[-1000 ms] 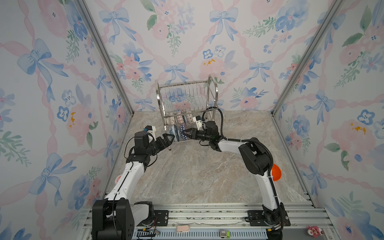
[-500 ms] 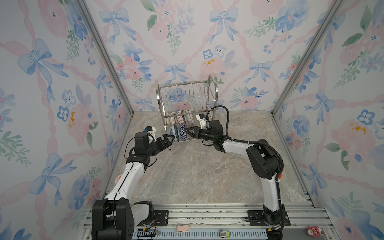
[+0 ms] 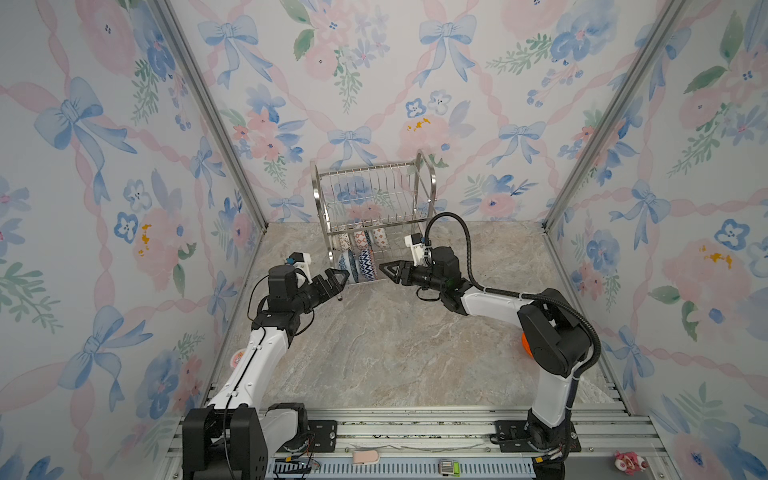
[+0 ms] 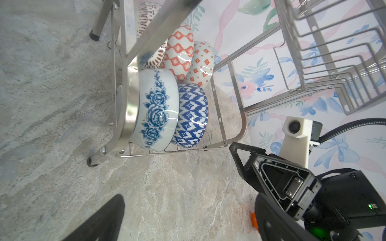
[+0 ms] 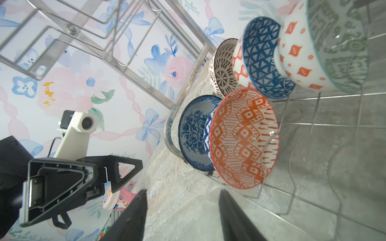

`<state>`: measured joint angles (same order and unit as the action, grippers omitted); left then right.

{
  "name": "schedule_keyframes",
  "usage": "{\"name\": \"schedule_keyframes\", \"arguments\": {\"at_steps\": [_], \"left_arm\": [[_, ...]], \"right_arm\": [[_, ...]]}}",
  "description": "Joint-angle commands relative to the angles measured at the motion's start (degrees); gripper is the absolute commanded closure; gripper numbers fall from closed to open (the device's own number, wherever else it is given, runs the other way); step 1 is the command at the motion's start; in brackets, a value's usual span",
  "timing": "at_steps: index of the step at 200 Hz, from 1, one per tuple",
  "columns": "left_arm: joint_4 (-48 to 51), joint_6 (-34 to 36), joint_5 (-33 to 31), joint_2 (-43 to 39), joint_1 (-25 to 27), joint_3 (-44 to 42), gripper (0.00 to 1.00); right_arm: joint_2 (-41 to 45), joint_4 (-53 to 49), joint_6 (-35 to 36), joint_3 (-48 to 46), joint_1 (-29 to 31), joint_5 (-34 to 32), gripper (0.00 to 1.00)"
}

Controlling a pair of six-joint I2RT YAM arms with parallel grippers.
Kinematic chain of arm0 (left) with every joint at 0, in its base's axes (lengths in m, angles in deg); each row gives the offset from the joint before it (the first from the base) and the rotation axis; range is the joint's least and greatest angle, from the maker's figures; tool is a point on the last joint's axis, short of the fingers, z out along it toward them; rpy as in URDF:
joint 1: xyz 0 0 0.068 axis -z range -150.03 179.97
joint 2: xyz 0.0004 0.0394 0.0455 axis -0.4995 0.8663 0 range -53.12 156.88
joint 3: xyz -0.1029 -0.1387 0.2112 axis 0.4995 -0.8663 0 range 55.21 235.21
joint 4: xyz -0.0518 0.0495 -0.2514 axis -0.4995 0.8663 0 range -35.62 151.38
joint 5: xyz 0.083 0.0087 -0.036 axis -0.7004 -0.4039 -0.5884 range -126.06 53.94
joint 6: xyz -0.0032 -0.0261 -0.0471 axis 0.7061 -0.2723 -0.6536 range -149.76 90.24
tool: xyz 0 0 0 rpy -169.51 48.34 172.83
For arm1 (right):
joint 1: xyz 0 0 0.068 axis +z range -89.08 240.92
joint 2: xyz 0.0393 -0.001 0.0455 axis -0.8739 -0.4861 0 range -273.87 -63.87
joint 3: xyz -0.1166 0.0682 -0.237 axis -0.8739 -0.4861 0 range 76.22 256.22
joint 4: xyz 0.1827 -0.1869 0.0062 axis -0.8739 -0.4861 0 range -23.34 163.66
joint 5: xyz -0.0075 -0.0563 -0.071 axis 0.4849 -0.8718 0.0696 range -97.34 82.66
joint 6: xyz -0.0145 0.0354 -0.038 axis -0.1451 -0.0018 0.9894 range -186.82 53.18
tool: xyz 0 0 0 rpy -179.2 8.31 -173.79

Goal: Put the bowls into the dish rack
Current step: 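Open the right gripper and draw it back while the left gripper shifts, then lower the right gripper to the orange bowl while the left waits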

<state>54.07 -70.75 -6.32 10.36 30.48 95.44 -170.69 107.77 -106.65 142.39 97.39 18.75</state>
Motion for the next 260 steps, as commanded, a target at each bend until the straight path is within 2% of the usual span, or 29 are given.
{"name": "schedule_keyframes", "arguments": {"at_steps": [1,61,91,107,142,149,199,231,260], "left_arm": [[-0.6,2.0,-2.2,-2.1,2.6,-0.3,0.02],[-0.8,3.1,-11.0,-1.9,15.9,1.5,0.02],[-1.1,3.8,-15.3,0.2,23.0,4.6,0.02],[-2.6,3.6,-16.7,1.3,26.2,5.0,0.02],[-7.2,3.3,-17.5,5.1,31.6,5.5,0.02],[-8.1,3.0,-17.4,5.9,32.0,5.7,0.02],[-11.3,3.2,-17.5,11.6,37.0,10.0,0.02],[-12.1,4.2,-17.5,17.4,41.3,13.7,0.02],[-13.4,4.4,-16.9,21.0,43.3,15.2,0.02]], "right_arm": [[6.1,-5.7,6.8,-2.1,0.3,-3.6,0.4],[19.0,-23.7,14.8,-7.5,-0.6,-13.4,0.3],[25.9,-34.4,17.1,-10.7,-1.3,-22.8,0.22],[29.8,-40.2,17.2,-12.8,-1.8,-28.2,0.2],[38.4,-50.4,15.6,-17.5,-3.6,-37.8,0.0],[40.2,-52.2,15.0,-18.4,-4.1,-39.3,0.03],[52.4,-66.1,8.6,-24.3,-10.6,-47.2,0.03],[56.0,-71.5,6.7,-27.7,-14.8,-47.9,0.03],[58.2,-73.2,5.1,-30.5,-16.9,-48.4,0.03]]}}
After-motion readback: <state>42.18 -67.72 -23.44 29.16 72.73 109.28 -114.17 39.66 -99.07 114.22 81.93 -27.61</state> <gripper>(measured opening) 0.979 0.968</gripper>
